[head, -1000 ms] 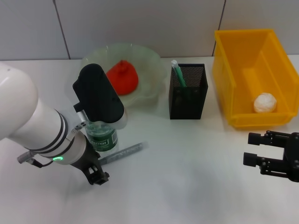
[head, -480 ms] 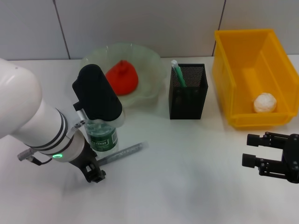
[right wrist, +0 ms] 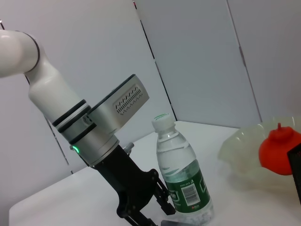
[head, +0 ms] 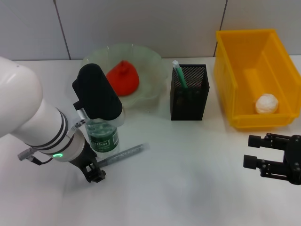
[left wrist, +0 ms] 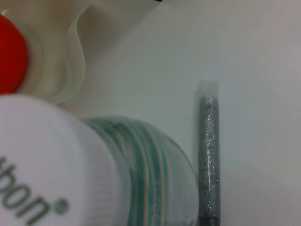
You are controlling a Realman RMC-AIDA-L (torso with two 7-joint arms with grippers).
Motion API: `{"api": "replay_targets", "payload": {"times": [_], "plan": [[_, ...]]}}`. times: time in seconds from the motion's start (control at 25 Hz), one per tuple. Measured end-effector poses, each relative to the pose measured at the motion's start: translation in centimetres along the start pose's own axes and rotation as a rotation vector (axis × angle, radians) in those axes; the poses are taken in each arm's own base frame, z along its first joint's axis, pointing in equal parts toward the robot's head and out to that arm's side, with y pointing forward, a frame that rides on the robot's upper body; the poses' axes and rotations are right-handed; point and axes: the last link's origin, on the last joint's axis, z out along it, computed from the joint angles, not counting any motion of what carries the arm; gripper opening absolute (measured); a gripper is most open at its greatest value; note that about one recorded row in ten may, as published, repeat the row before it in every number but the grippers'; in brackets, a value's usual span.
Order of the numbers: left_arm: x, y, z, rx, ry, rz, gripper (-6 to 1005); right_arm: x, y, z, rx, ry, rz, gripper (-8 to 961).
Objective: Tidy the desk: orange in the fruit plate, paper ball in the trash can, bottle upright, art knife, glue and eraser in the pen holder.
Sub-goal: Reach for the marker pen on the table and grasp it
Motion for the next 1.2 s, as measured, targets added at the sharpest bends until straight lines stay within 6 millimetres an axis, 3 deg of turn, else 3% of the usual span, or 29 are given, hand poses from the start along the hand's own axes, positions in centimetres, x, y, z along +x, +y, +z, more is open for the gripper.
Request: {"api": "replay_targets", "payload": {"times": [0.36, 0.52, 1.2], "plan": [[-0.04, -0.05, 0.28, -0.006, -0.013, 0.003, 502, -0.12, -0.07, 0.02, 0.001, -0.001, -0.006, 672], [0.04, -0.08, 0.28, -0.006, -0.013, 0.010, 391, -0.13, -0.08, 0.06, 0.000, -0.001, -0.006, 672], [0.28, -0.20, 0.65, -0.014, -0.027, 0.016, 349, -0.21, -0.29, 0.29, 0.001, 0.001, -0.005, 672]]}}
